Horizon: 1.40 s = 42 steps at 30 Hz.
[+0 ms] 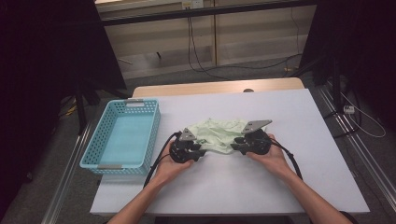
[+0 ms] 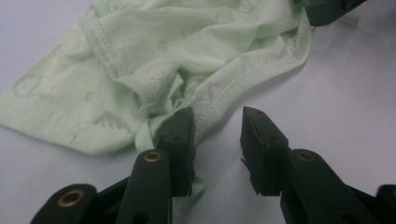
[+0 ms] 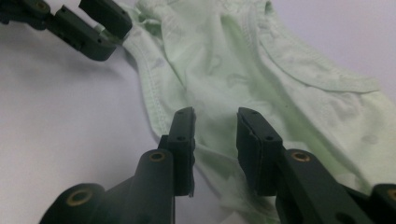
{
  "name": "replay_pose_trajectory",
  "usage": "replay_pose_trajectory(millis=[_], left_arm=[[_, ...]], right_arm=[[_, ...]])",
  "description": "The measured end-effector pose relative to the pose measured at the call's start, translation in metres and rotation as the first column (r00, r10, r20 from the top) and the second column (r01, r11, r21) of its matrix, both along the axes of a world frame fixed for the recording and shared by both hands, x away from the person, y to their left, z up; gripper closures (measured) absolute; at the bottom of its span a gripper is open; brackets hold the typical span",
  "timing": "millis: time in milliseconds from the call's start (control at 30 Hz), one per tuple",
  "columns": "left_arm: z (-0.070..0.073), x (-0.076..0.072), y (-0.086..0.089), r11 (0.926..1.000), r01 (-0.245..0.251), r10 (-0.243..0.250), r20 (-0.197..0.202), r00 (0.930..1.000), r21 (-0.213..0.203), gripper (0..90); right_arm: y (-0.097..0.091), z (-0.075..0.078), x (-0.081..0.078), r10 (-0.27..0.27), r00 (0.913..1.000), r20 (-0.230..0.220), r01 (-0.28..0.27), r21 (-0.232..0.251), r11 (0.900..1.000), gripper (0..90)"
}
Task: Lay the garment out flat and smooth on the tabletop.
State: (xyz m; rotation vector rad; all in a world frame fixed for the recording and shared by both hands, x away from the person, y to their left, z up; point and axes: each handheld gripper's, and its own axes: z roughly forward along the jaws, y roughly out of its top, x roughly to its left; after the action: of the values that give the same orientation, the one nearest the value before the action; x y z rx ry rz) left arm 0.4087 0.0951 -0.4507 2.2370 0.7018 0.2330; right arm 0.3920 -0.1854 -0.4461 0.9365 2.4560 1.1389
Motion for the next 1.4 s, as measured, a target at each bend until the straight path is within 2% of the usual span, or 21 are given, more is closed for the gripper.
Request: replay_pose_trajectory(millis=[100,267,333,433,533,600,667,800,867,900,933,1000,1033,1067,1133,1200,1267,1333,1400], left_arm=[[0.001,0.001,0.001,1.0,-0.004,0.004,0.011,0.9999,0.002,65.0],[0.007,0.001,0.005,0.9993,-0.012,0.012,0.017,0.9998,-0.035,64.2],[0.007,0.003,0.007,0.9986,-0.024,0.025,0.016,0.9996,-0.048,64.9],[0.006,0.004,0.008,0.9982,-0.03,0.03,-0.001,0.9995,-0.051,71.2],[0.007,0.002,0.004,0.9975,-0.013,0.012,-0.013,0.9998,-0.069,77.6],[0.007,0.0,0.002,0.9978,-0.001,0.001,-0.003,1.0,-0.066,78.3],[0.006,0.0,0.001,0.9985,0.0,0.001,0.015,0.9999,-0.054,74.6],[0.004,0.001,0.0,0.999,-0.002,0.002,0.011,0.9999,-0.044,71.9],[0.002,-0.001,-0.002,0.9994,0.026,-0.026,0.003,0.9996,-0.021,72.1],[0.001,-0.003,-0.005,0.9995,0.032,-0.032,0.023,0.9992,0.0,72.6],[0.001,-0.003,-0.006,0.9995,0.032,-0.032,0.027,0.9991,0.001,72.2],[0.0,-0.002,-0.007,0.9991,0.041,-0.041,0.017,0.999,-0.005,71.9],[-0.002,-0.001,-0.008,0.9987,0.051,-0.051,-0.004,0.9987,0.002,71.0],[-0.004,-0.001,-0.008,0.9981,0.06,-0.06,0.001,0.9982,0.01,69.2],[-0.004,-0.001,-0.007,0.9978,0.064,-0.064,0.001,0.998,0.016,69.2],[-0.004,-0.002,-0.007,0.9971,0.071,-0.072,0.021,0.9972,0.026,68.9],[-0.004,-0.001,-0.006,0.9969,0.078,-0.078,0.002,0.997,0.013,68.3],[-0.004,0.001,-0.001,0.9978,0.066,-0.067,-0.043,0.9969,-0.01,68.3],[-0.003,0.001,0.004,0.9979,0.065,-0.065,-0.042,0.997,0.002,72.7]], right_arm=[[0.001,-0.001,-0.001,0.016,0.9998,-0.01,-0.016,-0.017,0.9997,70.2],[0.001,-0.003,-0.006,0.041,0.9989,-0.023,-0.042,-0.03,0.9987,73.5],[0.001,-0.004,-0.008,0.053,0.9982,-0.028,-0.054,-0.038,0.9978,79.7],[0.001,-0.006,-0.01,0.058,0.9977,-0.035,-0.06,-0.048,0.9971,90.0],[0.001,-0.006,-0.012,0.061,0.9975,-0.035,-0.063,-0.062,0.9961,90.0],[0.001,-0.005,-0.013,0.07,0.9968,-0.04,-0.072,-0.066,0.9952,90.0],[-0.001,-0.005,-0.014,0.077,0.996,-0.046,-0.08,-0.065,0.9947,90.0],[-0.008,-0.003,-0.018,0.079,0.9957,-0.049,-0.083,-0.082,0.9932,90.0],[-0.012,-0.003,-0.019,0.083,0.995,-0.055,-0.088,-0.102,0.9909,90.0],[-0.013,-0.003,-0.02,0.081,0.995,-0.057,-0.087,-0.1,0.9912,90.0],[-0.014,-0.004,-0.02,0.083,0.9946,-0.063,-0.089,-0.101,0.9909,90.0],[-0.013,-0.004,-0.021,0.081,0.9948,-0.062,-0.087,-0.106,0.9905,90.0],[-0.013,-0.004,-0.021,0.081,0.9948,-0.062,-0.087,-0.109,0.9902,90.0],[-0.013,-0.004,-0.021,0.081,0.9946,-0.064,-0.088,-0.111,0.99,90.0],[-0.015,-0.005,-0.02,0.076,0.9946,-0.072,-0.082,-0.088,0.9927,90.0],[-0.016,-0.006,-0.02,0.07,0.9949,-0.073,-0.075,-0.077,0.9942,90.0],[-0.016,-0.006,-0.021,0.065,0.9957,-0.067,-0.07,-0.075,0.9948,90.0],[-0.016,-0.007,-0.022,0.059,0.9958,-0.07,-0.064,-0.065,0.9958,90.0],[-0.016,-0.007,-0.022,0.056,0.996,-0.069,-0.061,-0.066,0.996,90.0]])
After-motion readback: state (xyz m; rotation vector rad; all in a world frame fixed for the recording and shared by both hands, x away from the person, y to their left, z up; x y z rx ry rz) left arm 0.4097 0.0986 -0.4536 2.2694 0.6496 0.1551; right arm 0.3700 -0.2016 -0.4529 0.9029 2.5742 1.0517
